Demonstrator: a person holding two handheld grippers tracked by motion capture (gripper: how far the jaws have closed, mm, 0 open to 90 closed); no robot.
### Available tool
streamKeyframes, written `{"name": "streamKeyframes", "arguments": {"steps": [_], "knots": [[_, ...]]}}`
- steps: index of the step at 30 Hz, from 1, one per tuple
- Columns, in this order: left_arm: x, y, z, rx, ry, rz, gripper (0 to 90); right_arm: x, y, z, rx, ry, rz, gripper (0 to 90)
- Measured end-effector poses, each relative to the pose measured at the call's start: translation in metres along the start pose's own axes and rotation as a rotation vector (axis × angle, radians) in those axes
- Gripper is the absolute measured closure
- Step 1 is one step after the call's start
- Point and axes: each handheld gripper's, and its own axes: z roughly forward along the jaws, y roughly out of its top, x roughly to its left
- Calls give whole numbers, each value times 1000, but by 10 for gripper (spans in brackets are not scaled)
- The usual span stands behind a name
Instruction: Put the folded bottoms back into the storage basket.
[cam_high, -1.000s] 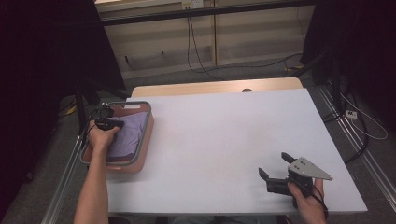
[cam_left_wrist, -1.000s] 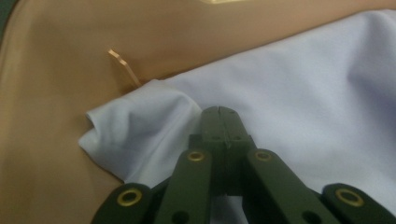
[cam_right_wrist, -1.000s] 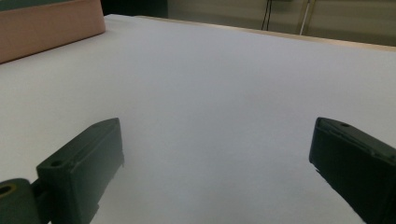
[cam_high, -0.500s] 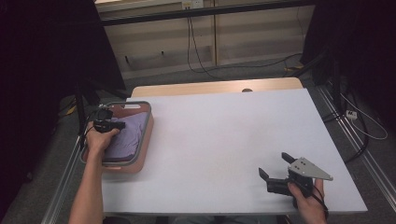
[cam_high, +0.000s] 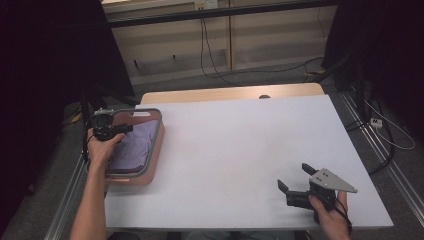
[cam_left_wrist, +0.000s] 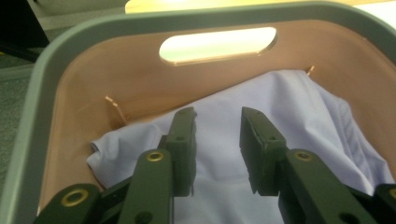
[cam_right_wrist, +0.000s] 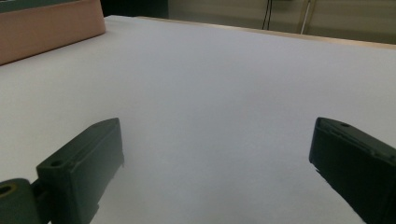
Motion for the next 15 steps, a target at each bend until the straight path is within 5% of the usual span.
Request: {"name": "streamKeyframes", "arguments": {"steps": [7,15], "knots": [[0,1,-8,2,24,-49,489,-1,0,1,2,-4,0,28],[-6,0,-18,-45,-16,-30,262,1,0,3,9,-7,-1,28]]}}
